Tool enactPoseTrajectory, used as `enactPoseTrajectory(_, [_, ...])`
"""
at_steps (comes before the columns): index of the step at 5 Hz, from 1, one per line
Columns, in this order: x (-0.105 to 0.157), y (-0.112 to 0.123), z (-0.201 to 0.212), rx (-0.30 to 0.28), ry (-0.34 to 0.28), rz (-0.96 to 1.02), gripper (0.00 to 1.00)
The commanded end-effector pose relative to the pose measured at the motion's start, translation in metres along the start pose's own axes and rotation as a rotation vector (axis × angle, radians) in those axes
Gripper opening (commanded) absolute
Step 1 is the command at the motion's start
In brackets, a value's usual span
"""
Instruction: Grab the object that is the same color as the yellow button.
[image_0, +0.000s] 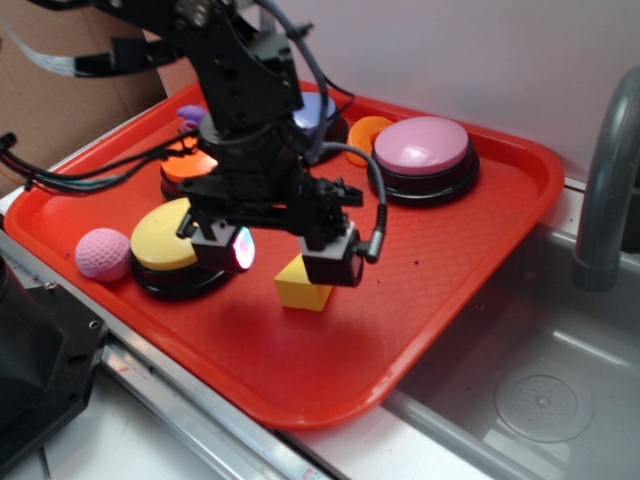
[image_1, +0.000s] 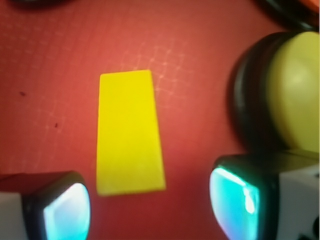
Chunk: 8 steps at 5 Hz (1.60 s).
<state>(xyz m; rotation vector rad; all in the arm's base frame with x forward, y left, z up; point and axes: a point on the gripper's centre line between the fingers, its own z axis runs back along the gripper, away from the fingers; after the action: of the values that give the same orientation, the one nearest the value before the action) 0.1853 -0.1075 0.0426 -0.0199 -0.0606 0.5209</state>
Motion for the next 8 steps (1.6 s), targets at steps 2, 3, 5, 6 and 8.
enactPoseTrajectory(2, [0.031,-0.018,-0.020,-0.050,-0.005,0.006,1.00])
enactPoseTrajectory(3, [0.031,-0.019,-0.020,-0.039,-0.003,0.011,0.27])
enactPoseTrajectory(5, [0.042,-0.013,0.001,-0.049,-0.016,-0.008,0.00])
enactPoseTrajectory(6, [0.054,-0.011,0.039,0.002,-0.043,-0.101,0.00])
enactPoseTrajectory(8, [0.080,0.016,0.097,-0.059,-0.080,-0.239,0.00])
